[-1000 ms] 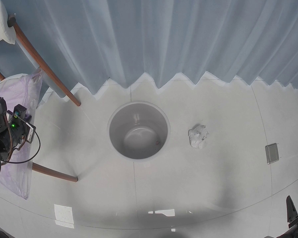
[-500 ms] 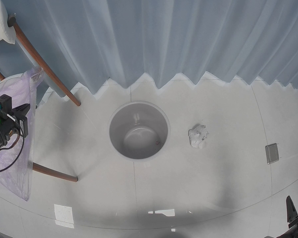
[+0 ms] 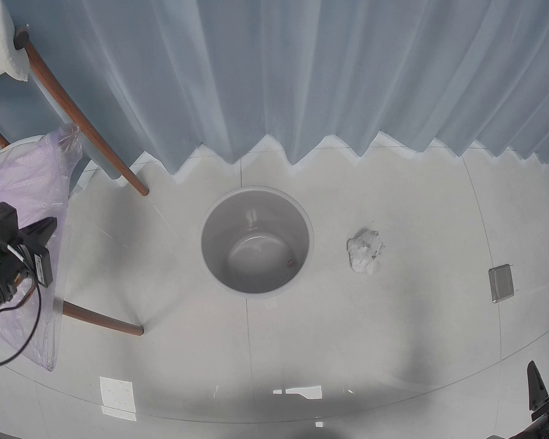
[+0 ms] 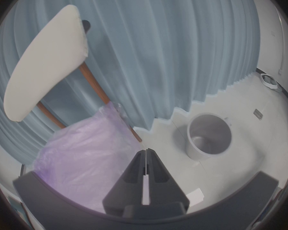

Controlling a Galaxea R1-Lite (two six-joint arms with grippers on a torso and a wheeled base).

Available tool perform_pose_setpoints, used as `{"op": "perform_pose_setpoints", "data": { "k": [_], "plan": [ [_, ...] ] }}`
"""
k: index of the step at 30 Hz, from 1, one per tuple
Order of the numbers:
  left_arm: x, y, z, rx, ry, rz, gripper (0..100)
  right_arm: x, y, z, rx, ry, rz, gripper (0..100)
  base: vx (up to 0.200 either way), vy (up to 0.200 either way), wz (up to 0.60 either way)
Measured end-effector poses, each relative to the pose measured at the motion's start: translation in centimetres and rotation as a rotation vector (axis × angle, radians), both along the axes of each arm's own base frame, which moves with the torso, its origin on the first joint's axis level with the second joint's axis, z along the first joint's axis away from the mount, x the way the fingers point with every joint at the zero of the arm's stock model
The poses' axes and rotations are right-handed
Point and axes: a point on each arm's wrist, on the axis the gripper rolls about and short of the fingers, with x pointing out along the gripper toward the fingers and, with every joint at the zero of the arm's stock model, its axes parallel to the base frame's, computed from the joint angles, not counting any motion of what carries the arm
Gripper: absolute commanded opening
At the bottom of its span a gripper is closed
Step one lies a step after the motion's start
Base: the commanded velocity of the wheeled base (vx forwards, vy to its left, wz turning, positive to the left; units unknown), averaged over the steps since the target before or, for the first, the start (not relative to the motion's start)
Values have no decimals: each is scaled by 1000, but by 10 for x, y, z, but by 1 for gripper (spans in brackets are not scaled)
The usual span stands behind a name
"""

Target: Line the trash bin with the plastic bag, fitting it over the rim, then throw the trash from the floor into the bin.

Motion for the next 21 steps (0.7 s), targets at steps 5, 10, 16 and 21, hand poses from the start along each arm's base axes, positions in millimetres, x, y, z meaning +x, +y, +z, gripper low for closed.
{"op": "perform_pose_setpoints", "data": {
  "k": [5, 10, 16, 21],
  "plan": [
    [2, -4, -15, 68, 60, -60, 100, 0, 0, 0, 0, 0, -3, 100, 0, 0, 0],
    [10, -10, -22, 140, 98, -39, 100, 0, 0, 0, 1, 0, -4, 100, 0, 0, 0],
    [17, -14, -27, 281, 139, 89, 100, 0, 0, 0, 1, 0, -4, 100, 0, 0, 0],
    [17, -22, -34, 378, 182, 162, 100, 0, 0, 0, 0, 0, -3, 100, 0, 0, 0]
  ]
}}
